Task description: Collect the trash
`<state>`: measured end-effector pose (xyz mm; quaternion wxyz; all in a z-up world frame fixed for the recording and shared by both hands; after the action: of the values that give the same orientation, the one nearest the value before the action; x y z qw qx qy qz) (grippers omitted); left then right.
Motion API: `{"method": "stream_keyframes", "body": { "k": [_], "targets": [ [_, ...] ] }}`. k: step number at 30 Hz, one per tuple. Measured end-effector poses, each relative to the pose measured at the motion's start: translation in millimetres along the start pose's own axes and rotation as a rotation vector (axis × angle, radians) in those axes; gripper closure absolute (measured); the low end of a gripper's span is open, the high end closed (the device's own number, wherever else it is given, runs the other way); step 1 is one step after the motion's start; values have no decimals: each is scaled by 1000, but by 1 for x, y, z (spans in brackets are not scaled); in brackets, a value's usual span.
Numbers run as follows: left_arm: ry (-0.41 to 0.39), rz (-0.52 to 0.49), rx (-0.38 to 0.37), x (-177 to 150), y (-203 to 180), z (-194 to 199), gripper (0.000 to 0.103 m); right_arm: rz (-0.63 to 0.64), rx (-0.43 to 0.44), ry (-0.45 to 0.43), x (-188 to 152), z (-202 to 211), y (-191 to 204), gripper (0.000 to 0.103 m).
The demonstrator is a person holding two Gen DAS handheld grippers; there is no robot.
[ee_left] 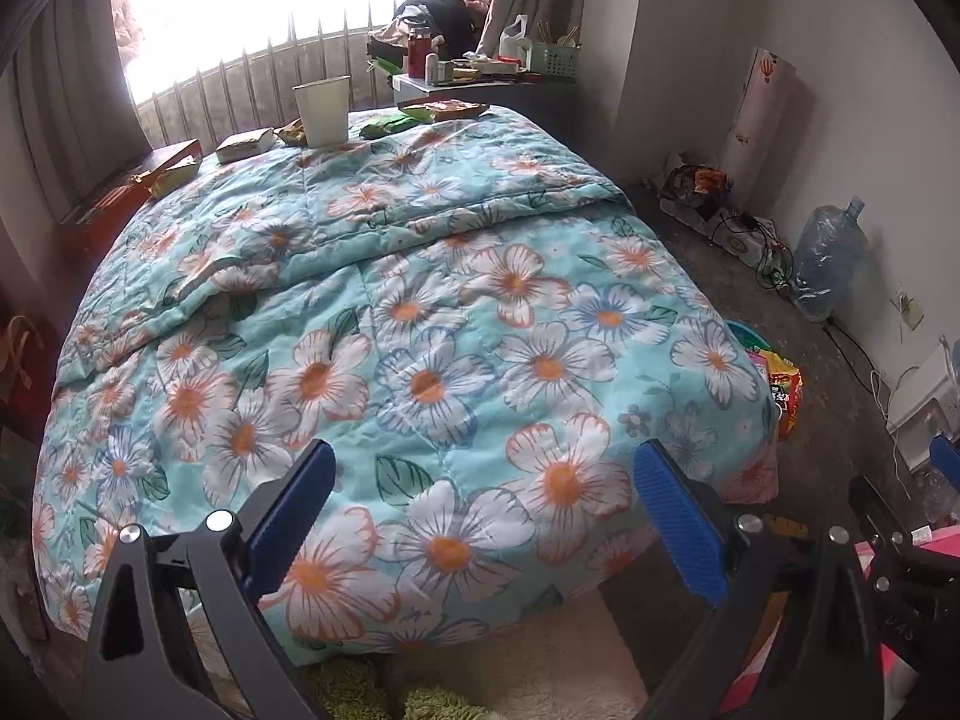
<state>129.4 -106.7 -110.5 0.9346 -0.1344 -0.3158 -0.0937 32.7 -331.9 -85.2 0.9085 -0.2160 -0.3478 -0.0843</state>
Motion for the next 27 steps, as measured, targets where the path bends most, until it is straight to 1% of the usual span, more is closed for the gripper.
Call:
{"method": "stream_keyframes", "body": {
  "k": [8,18,27],
  "targets": [
    [10,-41,3,1,-14,-3,6,-45,13,21,-5,-6,-12,8],
    [7,-84,-2,2,-26,-1,6,-56,18,8,-3,-3,-18,8],
    [-12,-74,2,5,-23,4,6,-61,20,-8,2,1,-20,8]
  ]
}}
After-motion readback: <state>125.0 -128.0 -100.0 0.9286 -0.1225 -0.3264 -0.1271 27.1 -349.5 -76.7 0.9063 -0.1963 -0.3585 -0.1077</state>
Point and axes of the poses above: each gripper's, at about its wrist camera, not at the fingertips, and z roughly against the way its jaws point, y to its left, x to its top, the point moved 9 cm from there along -z, roughly the way its jaws point, and after that the axes turned 12 degrees about -x, right-handed, at the moved point
